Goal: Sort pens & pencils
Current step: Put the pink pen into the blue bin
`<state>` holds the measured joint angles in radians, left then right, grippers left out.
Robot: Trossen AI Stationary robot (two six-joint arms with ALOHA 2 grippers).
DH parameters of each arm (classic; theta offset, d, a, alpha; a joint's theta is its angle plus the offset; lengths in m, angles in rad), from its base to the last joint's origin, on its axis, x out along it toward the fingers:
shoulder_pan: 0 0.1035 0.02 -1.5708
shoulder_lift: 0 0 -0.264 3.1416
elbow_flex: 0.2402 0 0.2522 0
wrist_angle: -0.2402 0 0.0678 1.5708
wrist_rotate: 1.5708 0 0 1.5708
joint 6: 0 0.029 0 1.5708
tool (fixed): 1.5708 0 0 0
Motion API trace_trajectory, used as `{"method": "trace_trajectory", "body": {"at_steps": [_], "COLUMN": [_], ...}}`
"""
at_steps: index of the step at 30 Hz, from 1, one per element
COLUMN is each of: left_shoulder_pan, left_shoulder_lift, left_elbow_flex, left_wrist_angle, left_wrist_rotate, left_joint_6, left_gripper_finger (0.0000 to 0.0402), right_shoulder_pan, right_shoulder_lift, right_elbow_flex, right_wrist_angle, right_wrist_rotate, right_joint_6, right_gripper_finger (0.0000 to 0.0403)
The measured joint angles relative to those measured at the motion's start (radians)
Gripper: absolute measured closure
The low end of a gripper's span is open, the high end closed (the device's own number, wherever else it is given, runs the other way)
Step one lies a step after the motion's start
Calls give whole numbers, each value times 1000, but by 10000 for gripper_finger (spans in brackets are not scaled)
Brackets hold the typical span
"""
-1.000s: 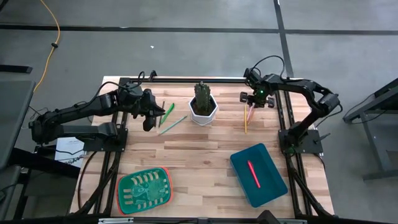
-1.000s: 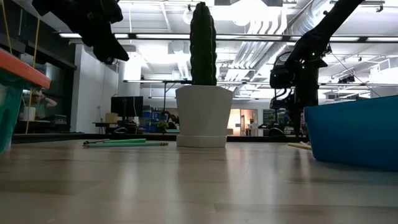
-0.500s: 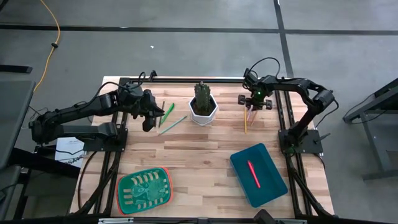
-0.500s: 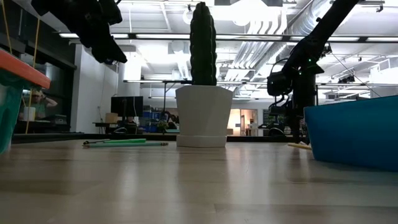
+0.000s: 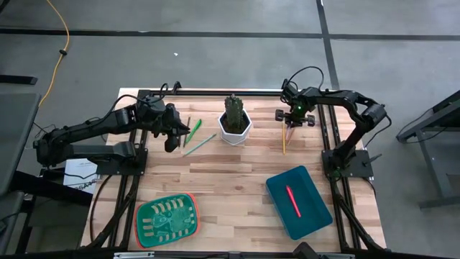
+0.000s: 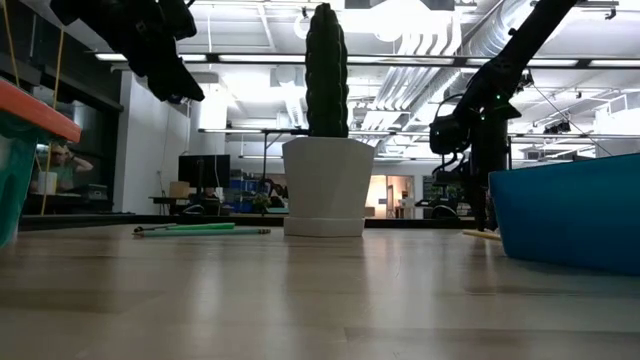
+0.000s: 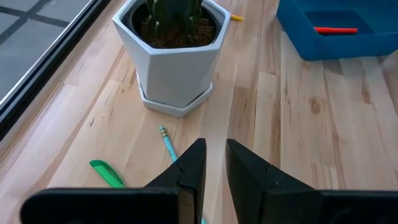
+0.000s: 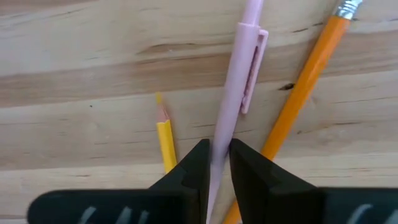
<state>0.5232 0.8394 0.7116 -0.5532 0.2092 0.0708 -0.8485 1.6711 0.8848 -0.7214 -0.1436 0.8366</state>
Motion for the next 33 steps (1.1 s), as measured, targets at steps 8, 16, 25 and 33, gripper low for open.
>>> {"method": "trace_trajectory", "body": {"at_steps": [8, 16, 25, 33], "left_shoulder_pan": [0, 0, 0, 0], "left_shoulder_lift": [0, 0, 0, 0], "left_elbow_flex": [0, 0, 0, 0], "left_wrist_angle": [-2, -3, -3, -6], "left_wrist_rotate": [0, 0, 0, 4], "left_joint_6": [2, 3, 3, 2], "left_gripper_finger": [351, 351, 351, 350], "right_shoulder_pan": [1, 28, 32, 18], "right_shoulder_lift": [0, 0, -8, -8], "right_elbow_flex": [0, 22, 105, 80], "right_wrist_angle": [2, 24, 0, -33], "right_wrist_rotate": [-1, -4, -4, 11], "right_joint_6": [-24, -44, -76, -57], "right_gripper_finger": [355, 355, 355, 354]}}
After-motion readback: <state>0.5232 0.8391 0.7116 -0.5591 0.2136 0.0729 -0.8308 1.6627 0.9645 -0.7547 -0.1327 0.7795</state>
